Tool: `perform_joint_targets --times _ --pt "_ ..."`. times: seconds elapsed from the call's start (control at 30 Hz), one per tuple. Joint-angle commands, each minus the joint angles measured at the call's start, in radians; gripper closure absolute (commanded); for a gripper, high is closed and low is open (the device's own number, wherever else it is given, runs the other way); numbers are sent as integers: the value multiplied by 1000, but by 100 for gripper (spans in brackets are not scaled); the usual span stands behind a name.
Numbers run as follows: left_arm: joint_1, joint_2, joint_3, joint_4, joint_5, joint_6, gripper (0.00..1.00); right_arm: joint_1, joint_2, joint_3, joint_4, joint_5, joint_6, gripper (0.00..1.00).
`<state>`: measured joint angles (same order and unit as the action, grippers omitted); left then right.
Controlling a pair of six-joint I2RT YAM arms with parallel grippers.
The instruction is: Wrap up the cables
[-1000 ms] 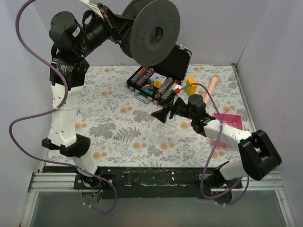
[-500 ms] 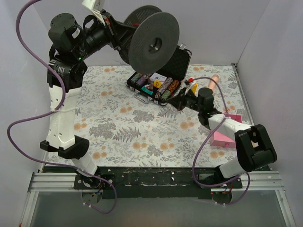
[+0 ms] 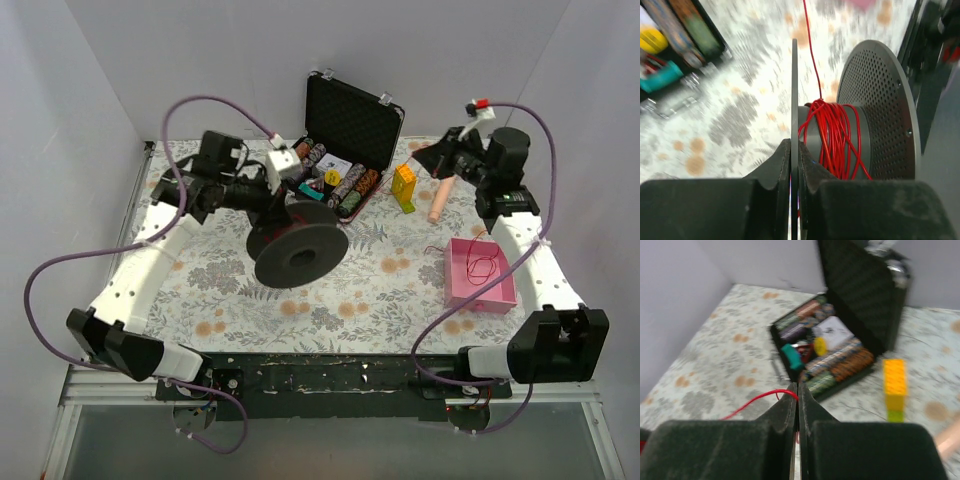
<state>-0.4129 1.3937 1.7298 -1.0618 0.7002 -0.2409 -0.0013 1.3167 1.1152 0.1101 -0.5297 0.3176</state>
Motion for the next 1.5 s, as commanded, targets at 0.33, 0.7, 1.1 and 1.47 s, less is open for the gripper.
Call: perform_joint_targets --times 0.33,0.7,1.1,1.47 --pt "-72 4 -417 534 -554 -138 100 555 318 895 -590 152 -21 99" --pt "63 149 -346 896 -757 -369 100 779 435 1066 -613 136 6 99" --pt "184 275 62 885 -638 -655 100 911 331 511 -87 -121 232 99" --pt "221 196 336 683 -375 -709 100 819 296 152 199 -27 190 92"
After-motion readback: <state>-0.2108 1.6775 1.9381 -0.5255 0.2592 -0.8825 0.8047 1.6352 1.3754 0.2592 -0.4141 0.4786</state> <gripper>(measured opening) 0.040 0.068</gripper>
